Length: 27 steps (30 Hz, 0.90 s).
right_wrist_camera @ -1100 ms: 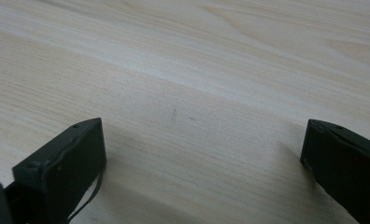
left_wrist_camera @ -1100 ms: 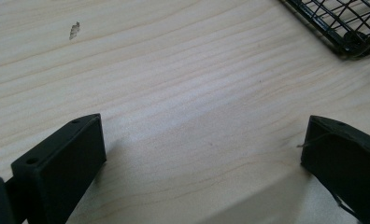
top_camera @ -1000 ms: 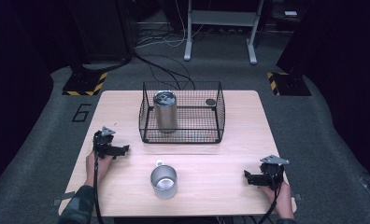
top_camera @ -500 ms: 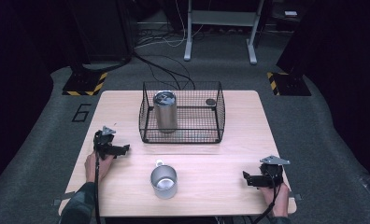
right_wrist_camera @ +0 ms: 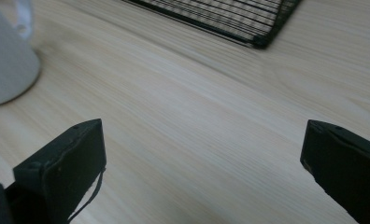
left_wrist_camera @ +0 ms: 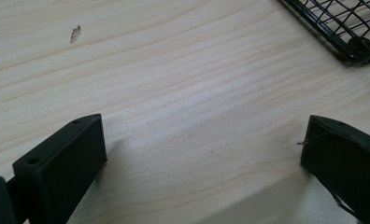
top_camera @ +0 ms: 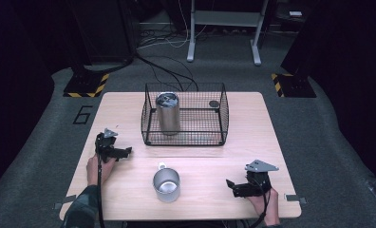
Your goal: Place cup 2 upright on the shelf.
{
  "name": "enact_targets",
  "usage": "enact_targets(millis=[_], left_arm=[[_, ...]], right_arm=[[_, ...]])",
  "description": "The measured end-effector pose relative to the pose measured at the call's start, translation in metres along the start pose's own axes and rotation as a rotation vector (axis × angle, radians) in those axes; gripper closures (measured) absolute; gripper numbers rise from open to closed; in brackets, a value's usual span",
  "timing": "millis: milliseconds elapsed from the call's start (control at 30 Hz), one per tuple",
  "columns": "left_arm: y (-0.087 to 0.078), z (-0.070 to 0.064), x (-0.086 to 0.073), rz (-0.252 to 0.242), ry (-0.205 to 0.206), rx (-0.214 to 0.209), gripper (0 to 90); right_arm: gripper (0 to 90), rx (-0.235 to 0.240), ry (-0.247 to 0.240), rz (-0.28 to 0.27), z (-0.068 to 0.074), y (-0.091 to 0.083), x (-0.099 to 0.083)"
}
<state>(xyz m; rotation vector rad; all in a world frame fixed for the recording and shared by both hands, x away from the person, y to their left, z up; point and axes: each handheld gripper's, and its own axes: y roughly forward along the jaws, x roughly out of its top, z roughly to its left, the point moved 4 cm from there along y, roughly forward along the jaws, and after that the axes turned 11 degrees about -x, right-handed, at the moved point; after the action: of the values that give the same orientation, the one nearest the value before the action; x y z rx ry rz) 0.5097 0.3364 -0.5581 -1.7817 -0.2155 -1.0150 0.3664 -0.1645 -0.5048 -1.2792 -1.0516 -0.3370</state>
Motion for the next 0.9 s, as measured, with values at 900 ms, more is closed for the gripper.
enact_targets(millis=[900], left_arm=[[0.001, -0.001, 0.001, -0.003, -0.007, -0.002, 0.0]], right_arm=[[0.0, 0.330, -0.210, -0.044, 0.136, 0.025, 0.042]])
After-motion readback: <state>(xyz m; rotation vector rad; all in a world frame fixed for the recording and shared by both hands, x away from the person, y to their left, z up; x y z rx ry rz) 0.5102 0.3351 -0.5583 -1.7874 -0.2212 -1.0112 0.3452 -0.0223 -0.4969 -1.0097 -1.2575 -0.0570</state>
